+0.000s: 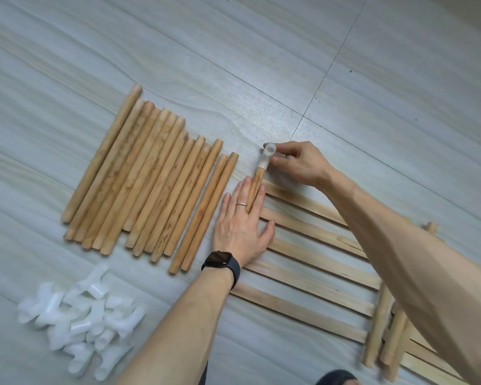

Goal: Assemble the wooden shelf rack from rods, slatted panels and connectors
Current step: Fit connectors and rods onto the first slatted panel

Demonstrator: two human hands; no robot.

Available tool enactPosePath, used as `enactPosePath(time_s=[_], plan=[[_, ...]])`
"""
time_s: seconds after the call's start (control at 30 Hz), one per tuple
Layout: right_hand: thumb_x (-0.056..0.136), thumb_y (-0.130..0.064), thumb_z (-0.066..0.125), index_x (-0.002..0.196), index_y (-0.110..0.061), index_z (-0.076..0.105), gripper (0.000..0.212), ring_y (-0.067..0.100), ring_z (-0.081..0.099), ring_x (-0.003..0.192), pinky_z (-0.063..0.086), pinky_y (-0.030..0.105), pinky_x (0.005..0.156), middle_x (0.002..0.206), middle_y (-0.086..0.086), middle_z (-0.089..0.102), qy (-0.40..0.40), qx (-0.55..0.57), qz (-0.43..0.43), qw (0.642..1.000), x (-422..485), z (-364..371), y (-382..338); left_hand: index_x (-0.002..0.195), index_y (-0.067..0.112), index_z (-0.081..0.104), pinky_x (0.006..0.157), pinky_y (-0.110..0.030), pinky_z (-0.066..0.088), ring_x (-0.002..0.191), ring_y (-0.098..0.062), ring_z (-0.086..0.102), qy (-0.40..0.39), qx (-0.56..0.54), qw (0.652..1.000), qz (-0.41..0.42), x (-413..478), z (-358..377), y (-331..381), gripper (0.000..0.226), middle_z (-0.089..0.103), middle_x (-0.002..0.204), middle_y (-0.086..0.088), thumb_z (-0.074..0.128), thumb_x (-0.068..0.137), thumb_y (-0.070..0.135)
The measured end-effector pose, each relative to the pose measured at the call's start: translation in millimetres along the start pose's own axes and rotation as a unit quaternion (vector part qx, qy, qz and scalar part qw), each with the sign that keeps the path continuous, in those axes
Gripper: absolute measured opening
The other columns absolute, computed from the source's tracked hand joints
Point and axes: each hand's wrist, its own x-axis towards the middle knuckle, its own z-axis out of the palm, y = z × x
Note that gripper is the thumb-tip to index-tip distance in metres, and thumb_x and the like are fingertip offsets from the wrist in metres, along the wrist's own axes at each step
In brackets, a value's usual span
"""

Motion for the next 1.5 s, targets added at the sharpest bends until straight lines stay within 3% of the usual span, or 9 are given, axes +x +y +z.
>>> enactPosePath(time_s=[0.3, 0.47, 0.63, 0.77, 0.87, 1.03, 1.23, 1.37, 1.5], plan=[[0.097, -0.015, 0.057, 0.142, -0.012, 0.056, 0.046, 0.028, 0.051, 0.130, 0.035, 0.030, 0.105, 0.140, 0.011, 0.059, 0.132, -0.013, -0.011, 0.991, -39.5, 42.2, 0.2, 0.160, 0.024, 0.022, 0.126, -0.045, 0.012, 0.155, -0.023, 0.010, -0.046, -0.059, 0.997, -0.004, 3.2, -14.3, 3.0, 0.078, 0.011, 0.168, -0.008, 0.053, 0.092, 0.045], [0.095, -0.021, 0.063, 0.142, -0.006, 0.054, 0.050, 0.037, 0.044, 0.136, 0.030, 0.042, 0.117, 0.149, 0.014, 0.052, 0.224, -0.038, -0.013, 0.974, -115.2, 91.2, 20.4, 0.130, 0.018, 0.057, 0.098, -0.037, 0.046, 0.125, -0.026, 0.053, 0.075, -0.211, 0.974, -0.048, -26.0, -53.5, -19.3, 0.040, 0.044, 0.148, -0.005, 0.061, 0.090, 0.021], [0.091, -0.063, 0.045, 0.149, -0.026, 0.046, 0.068, 0.038, 0.022, 0.149, 0.030, 0.057, 0.116, 0.163, 0.010, 0.032, 0.120, -0.186, -0.029, 0.975, -184.2, 136.5, 25.7, 0.120, 0.016, 0.062, 0.090, -0.036, 0.046, 0.110, -0.023, 0.055, 0.119, -0.051, 0.989, -0.076, -90.3, -108.8, -89.6, 0.033, 0.056, 0.126, -0.004, 0.062, 0.088, 0.021], [0.093, -0.078, 0.026, 0.158, -0.049, 0.000, 0.077, 0.039, -0.020, 0.153, 0.016, 0.072, 0.114, 0.169, 0.002, -0.023, -0.012, -0.303, 0.013, 0.953, -210.4, 170.6, 31.3, 0.122, 0.014, 0.059, 0.095, -0.046, 0.044, 0.119, -0.033, 0.050, 0.022, 0.085, 0.976, -0.200, -138.2, -140.5, -142.4, 0.037, 0.055, 0.130, -0.012, 0.063, 0.089, 0.029], [0.094, -0.079, 0.022, 0.156, -0.050, -0.015, 0.078, 0.040, -0.027, 0.151, 0.013, 0.073, 0.115, 0.165, 0.001, -0.033, -0.039, -0.317, 0.031, 0.947, -214.1, 177.9, 22.2, 0.127, 0.013, 0.052, 0.093, -0.045, 0.046, 0.117, -0.036, 0.051, -0.072, 0.101, 0.954, -0.274, -158.8, -152.1, -163.9, 0.043, 0.048, 0.134, -0.014, 0.061, 0.092, 0.035], [0.097, -0.071, 0.034, 0.157, -0.050, -0.014, 0.079, 0.041, -0.025, 0.152, 0.017, 0.072, 0.116, 0.165, -0.001, -0.032, -0.083, -0.318, 0.049, 0.943, -211.1, 166.9, 6.6, 0.129, 0.016, 0.055, 0.091, -0.036, 0.047, 0.114, -0.031, 0.059, -0.134, -0.001, 0.942, -0.308, -162.2, -160.7, -171.5, 0.035, 0.061, 0.129, -0.011, 0.052, 0.095, 0.011], [0.091, -0.073, 0.044, 0.159, -0.048, -0.005, 0.087, 0.042, -0.016, 0.154, 0.024, 0.062, 0.120, 0.169, -0.002, -0.023, -0.155, -0.301, 0.089, 0.937, -200.4, 145.2, -11.9, 0.117, 0.017, 0.070, 0.096, -0.032, 0.050, 0.107, -0.021, 0.064, -0.071, -0.137, 0.929, -0.338, -150.0, -177.4, -151.0, 0.026, 0.071, 0.112, -0.003, 0.062, 0.092, 0.016], [0.091, -0.078, 0.040, 0.156, -0.037, 0.038, 0.076, 0.032, 0.029, 0.151, 0.027, 0.046, 0.122, 0.167, 0.007, 0.026, -0.235, -0.292, 0.072, 0.924, -180.7, 102.8, -47.6, 0.120, 0.007, 0.068, 0.084, -0.029, 0.059, 0.085, -0.019, 0.071, -0.130, -0.429, 0.835, -0.319, -125.3, -180.9, -102.9, 0.031, 0.073, 0.107, -0.015, 0.073, 0.090, 0.005], [0.096, -0.058, 0.059, 0.134, -0.030, 0.062, 0.047, 0.017, 0.067, 0.108, 0.053, 0.034, 0.087, 0.133, -0.003, 0.064, -0.235, 0.058, 0.092, 0.966, -186.6, 38.9, -62.3, 0.118, 0.010, 0.068, 0.084, -0.028, 0.059, 0.093, -0.024, 0.074, -0.174, -0.576, 0.753, -0.267, -87.6, -170.8, -39.0, 0.032, 0.075, 0.107, -0.017, 0.071, 0.089, -0.003]])
